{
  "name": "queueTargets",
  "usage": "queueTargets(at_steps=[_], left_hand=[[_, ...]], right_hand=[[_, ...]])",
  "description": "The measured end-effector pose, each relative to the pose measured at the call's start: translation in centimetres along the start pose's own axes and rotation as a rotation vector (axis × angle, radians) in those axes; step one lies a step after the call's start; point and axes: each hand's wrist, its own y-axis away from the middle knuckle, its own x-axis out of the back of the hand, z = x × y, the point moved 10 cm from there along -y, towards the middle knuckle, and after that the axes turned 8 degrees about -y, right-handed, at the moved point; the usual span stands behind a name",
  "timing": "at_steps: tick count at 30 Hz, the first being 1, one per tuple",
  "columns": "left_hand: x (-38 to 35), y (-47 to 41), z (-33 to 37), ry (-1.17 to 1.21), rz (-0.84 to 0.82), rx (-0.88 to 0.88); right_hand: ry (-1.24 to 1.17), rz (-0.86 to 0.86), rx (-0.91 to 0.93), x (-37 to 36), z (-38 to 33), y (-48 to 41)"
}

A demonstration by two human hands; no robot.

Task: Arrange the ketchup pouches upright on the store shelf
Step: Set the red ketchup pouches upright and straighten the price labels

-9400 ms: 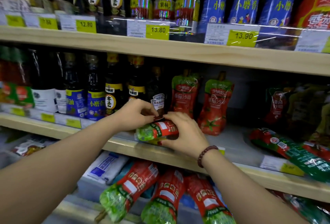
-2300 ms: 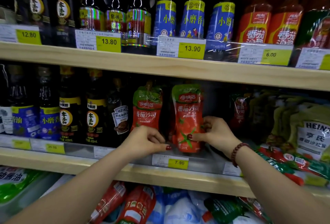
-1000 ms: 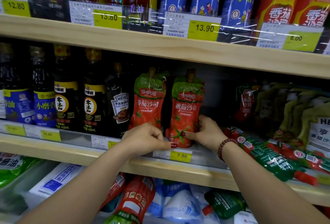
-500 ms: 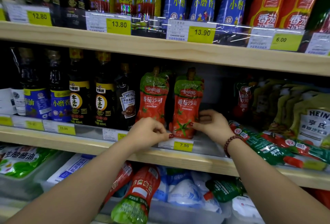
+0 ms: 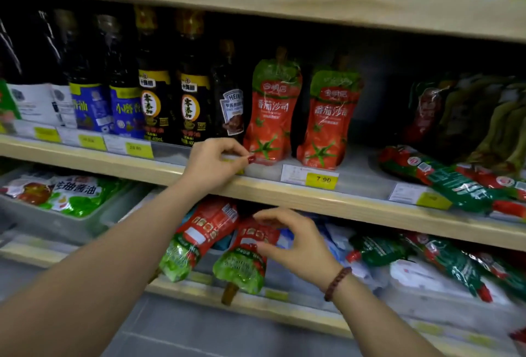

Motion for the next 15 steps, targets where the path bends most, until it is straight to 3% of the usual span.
queueTargets(at_steps=[7, 12, 15], left_hand=[[0.1, 0.2, 0.4, -0.117, 0.144, -0.046], [-0.1, 0.2, 0.5, -0.141, 0.17, -0.083], [0.0, 0.2, 0.5, -0.146, 0.195, -0.104]], right_hand=[[0.179, -0.204, -0.174, -4.1, 7.8, 2.3], [0.3, -0.328, -0.059, -5.7, 7.9, 2.4], [0.395, -0.25, 0.035, -6.0, 6.9, 2.1]])
